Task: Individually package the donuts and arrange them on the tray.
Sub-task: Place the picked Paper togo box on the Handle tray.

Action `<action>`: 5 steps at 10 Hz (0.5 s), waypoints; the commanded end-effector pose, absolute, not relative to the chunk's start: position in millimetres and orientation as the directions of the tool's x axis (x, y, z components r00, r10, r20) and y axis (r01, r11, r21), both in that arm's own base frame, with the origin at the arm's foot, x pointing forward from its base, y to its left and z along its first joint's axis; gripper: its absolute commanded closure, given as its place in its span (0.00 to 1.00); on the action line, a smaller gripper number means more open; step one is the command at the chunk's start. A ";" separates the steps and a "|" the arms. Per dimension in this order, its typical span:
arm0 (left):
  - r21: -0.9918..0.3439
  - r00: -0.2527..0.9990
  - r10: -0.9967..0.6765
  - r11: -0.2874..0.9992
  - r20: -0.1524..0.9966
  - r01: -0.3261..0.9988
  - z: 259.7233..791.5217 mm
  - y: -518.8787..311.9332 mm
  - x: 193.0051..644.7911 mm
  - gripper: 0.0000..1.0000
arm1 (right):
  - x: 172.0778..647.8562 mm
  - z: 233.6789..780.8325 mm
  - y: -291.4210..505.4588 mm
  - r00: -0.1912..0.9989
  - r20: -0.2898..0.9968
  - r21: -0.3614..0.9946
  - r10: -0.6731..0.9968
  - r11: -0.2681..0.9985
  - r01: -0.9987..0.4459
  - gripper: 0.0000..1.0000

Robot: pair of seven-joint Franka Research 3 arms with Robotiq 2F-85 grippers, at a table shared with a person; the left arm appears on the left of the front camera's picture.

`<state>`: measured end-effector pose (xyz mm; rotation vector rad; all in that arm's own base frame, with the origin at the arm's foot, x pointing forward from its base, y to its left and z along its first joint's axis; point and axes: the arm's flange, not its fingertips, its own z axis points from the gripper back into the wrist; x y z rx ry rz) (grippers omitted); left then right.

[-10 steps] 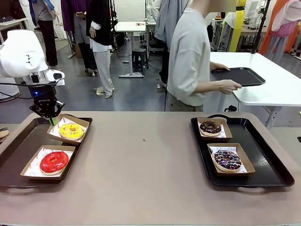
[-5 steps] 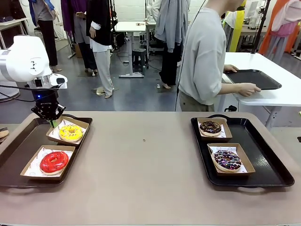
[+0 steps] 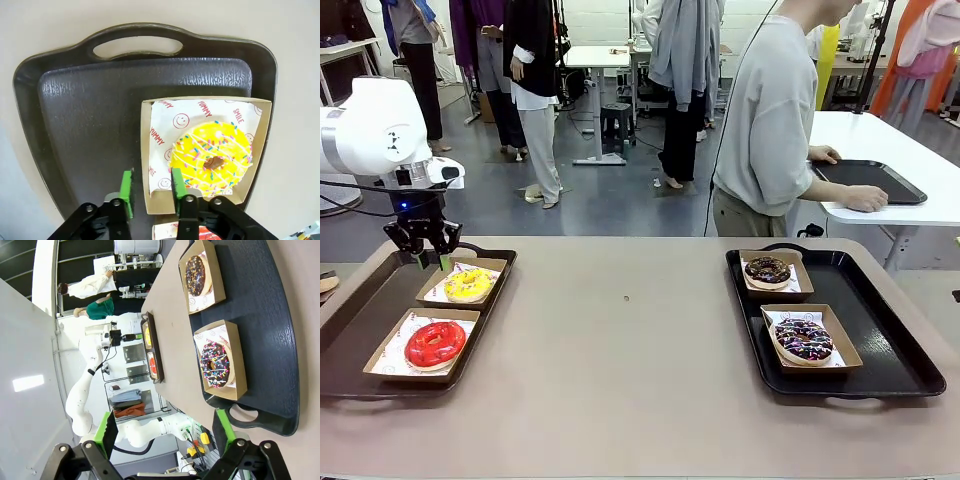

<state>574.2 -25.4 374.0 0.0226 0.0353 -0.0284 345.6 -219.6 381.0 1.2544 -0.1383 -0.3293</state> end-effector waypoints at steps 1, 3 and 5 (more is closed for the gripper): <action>0.048 1.000 -0.020 0.999 -0.022 0.021 384.9 -21.3 566.6 0.00 | 345.0 383.7 -220.1 0.947 -0.084 0.946 -0.310 0.275 0.173 0.00; 0.039 1.000 -0.015 0.999 -0.005 0.015 400.3 -19.3 553.2 0.38 | 345.0 383.7 -220.1 0.947 -0.084 0.946 -0.310 0.275 0.173 0.00; 0.029 1.000 -0.019 0.999 -0.014 0.020 409.4 -19.1 542.0 0.18 | 345.0 383.7 -220.1 0.947 -0.084 0.946 -0.310 0.275 0.173 0.00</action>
